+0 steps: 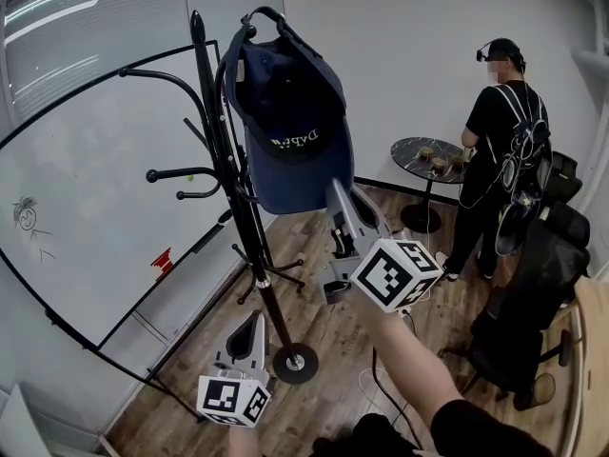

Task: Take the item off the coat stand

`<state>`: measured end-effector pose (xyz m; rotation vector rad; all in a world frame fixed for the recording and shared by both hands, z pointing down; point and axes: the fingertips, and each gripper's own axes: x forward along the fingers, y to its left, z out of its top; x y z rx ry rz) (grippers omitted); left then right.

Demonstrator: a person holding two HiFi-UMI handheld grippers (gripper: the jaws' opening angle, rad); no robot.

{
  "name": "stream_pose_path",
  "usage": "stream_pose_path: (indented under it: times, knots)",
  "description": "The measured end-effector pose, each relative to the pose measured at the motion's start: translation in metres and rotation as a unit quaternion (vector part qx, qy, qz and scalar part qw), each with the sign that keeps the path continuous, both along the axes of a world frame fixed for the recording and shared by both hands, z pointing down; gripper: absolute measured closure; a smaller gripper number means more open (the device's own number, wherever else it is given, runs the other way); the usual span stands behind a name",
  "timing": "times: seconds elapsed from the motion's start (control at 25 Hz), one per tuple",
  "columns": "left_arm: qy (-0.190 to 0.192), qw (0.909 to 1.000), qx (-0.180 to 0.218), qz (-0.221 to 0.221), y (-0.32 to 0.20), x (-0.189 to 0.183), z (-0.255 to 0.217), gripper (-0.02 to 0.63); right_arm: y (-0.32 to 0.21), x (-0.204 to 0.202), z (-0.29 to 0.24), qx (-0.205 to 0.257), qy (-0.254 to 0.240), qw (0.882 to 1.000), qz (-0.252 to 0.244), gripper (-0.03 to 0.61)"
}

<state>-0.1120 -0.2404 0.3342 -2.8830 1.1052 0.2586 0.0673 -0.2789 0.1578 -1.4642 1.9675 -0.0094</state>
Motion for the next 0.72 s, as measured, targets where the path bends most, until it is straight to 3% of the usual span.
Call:
stream_pose_path:
  times: [0.44,0.72]
  knots:
    - [-0.002,0.9998,0.009,0.015,0.024,0.056,-0.013,0.598,0.049,0.035,0.024,0.011,0.028,1.000,-0.011,0.537]
    - [-0.001,0.9998,0.016,0.008,0.068,0.094,-0.007,0.598,0.099,0.075,0.065,0.007,0.030,0.999,-0.029,0.537]
